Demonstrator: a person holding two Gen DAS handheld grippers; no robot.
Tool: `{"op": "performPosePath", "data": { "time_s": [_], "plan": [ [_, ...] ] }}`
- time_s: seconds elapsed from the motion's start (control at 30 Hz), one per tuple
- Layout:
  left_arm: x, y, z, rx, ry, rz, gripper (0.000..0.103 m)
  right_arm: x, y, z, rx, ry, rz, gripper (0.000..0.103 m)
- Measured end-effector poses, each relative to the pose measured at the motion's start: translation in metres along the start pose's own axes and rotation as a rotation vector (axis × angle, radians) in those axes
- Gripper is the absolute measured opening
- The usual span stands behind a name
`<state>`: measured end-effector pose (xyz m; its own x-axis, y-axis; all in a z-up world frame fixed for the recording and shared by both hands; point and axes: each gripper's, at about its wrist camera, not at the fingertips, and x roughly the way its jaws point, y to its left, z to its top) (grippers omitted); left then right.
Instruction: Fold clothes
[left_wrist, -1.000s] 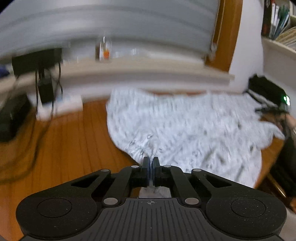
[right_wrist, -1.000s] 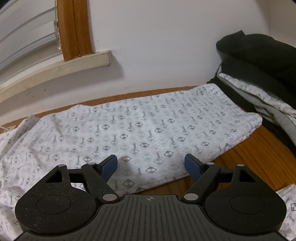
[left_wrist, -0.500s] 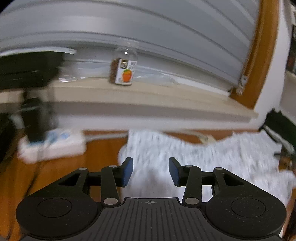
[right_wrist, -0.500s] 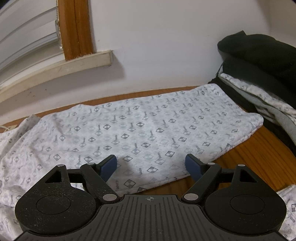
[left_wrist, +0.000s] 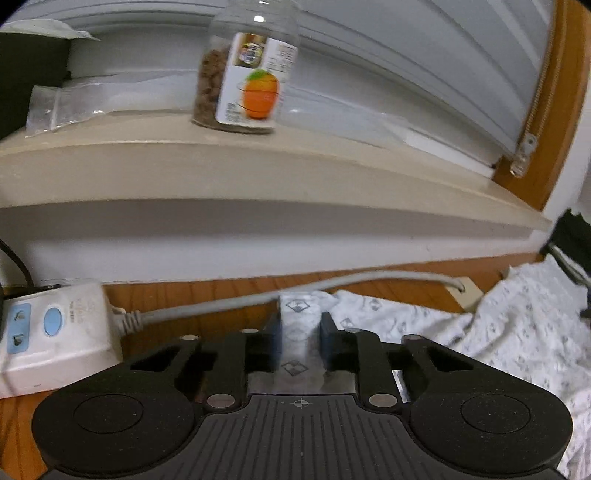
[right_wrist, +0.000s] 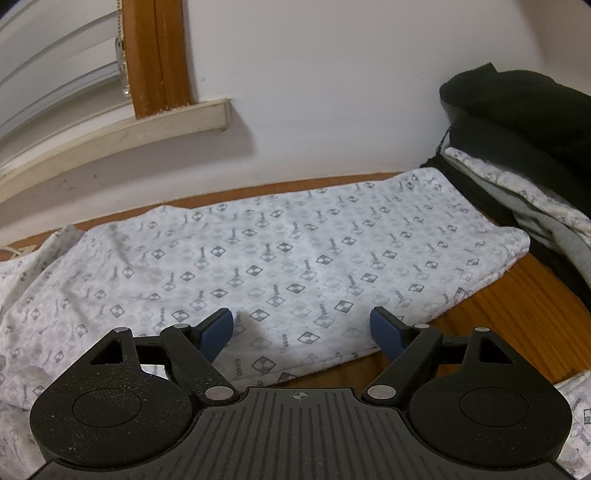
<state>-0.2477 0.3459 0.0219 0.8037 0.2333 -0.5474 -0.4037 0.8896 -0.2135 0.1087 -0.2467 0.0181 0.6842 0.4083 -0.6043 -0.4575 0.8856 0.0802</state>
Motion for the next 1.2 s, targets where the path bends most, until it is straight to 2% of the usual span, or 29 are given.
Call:
{"op": "performPosePath", "data": {
  "time_s": [0.03, 0.1, 0.13, 0.2, 0.23, 0.27, 0.33, 0.37, 0.43, 0.57, 0.63, 0.7, 0.8, 0.9, 0.97, 1.0, 1.13, 1.2],
  "plan": [
    [-0.003, -0.002, -0.001, 0.008, -0.016, 0.006, 0.01, 0.0, 0.0, 0.0, -0.001, 0.0, 0.0, 0.081],
    [-0.025, -0.005, 0.0, -0.004, -0.131, 0.026, 0.009, 0.0, 0.0, 0.0, -0.001, -0.001, -0.003, 0.081],
    [-0.046, -0.005, 0.0, -0.037, -0.229, 0.028, 0.009, 0.0, 0.0, 0.0, 0.0, -0.003, -0.008, 0.081],
    [-0.082, -0.001, -0.002, -0.118, -0.404, 0.087, 0.008, 0.001, 0.0, 0.0, 0.0, -0.004, -0.012, 0.081],
    [-0.09, 0.001, -0.003, -0.131, -0.429, 0.126, 0.008, 0.001, 0.001, 0.0, -0.001, -0.003, -0.014, 0.081],
    [-0.086, 0.001, -0.002, -0.092, -0.373, 0.139, 0.009, 0.001, 0.001, -0.001, -0.003, -0.002, -0.015, 0.081],
    [-0.075, 0.004, -0.005, -0.06, -0.3, 0.215, 0.009, 0.001, 0.002, -0.001, -0.004, -0.002, -0.018, 0.081],
    [-0.073, 0.008, -0.007, -0.073, -0.276, 0.221, 0.009, 0.001, 0.002, -0.001, -0.004, -0.002, -0.019, 0.081],
    [-0.073, 0.016, -0.011, -0.097, -0.271, 0.219, 0.008, 0.002, 0.002, -0.001, -0.006, -0.001, -0.022, 0.081],
    [-0.075, 0.019, -0.015, -0.074, -0.264, 0.233, 0.009, 0.002, 0.003, -0.001, -0.012, 0.001, -0.028, 0.081],
    [-0.07, 0.015, -0.012, -0.055, -0.225, 0.249, 0.008, 0.002, 0.002, -0.001, -0.01, 0.0, -0.027, 0.081],
    [-0.061, 0.013, -0.011, -0.033, -0.151, 0.249, 0.01, 0.002, 0.002, -0.001, -0.011, 0.0, -0.028, 0.081],
    [-0.054, 0.011, -0.013, -0.012, -0.082, 0.249, 0.02, 0.002, 0.002, -0.001, -0.014, 0.001, -0.028, 0.081],
    [-0.066, 0.004, -0.016, -0.022, -0.106, 0.237, 0.027, 0.002, 0.001, -0.001, -0.011, 0.0, -0.025, 0.081],
    [-0.072, -0.011, -0.019, 0.014, -0.113, 0.238, 0.033, 0.002, 0.002, -0.001, -0.013, 0.0, -0.025, 0.081],
    [-0.07, -0.021, -0.019, 0.039, -0.11, 0.22, 0.037, 0.002, 0.002, -0.001, -0.013, 0.0, -0.025, 0.081],
    [-0.058, -0.068, -0.025, 0.146, -0.069, 0.124, 0.038, 0.002, 0.005, 0.0, -0.034, 0.0, -0.035, 0.081],
    [-0.047, -0.097, -0.03, 0.206, -0.029, 0.062, 0.041, -0.002, 0.015, 0.004, -0.107, -0.02, -0.047, 0.081]
  ]
}}
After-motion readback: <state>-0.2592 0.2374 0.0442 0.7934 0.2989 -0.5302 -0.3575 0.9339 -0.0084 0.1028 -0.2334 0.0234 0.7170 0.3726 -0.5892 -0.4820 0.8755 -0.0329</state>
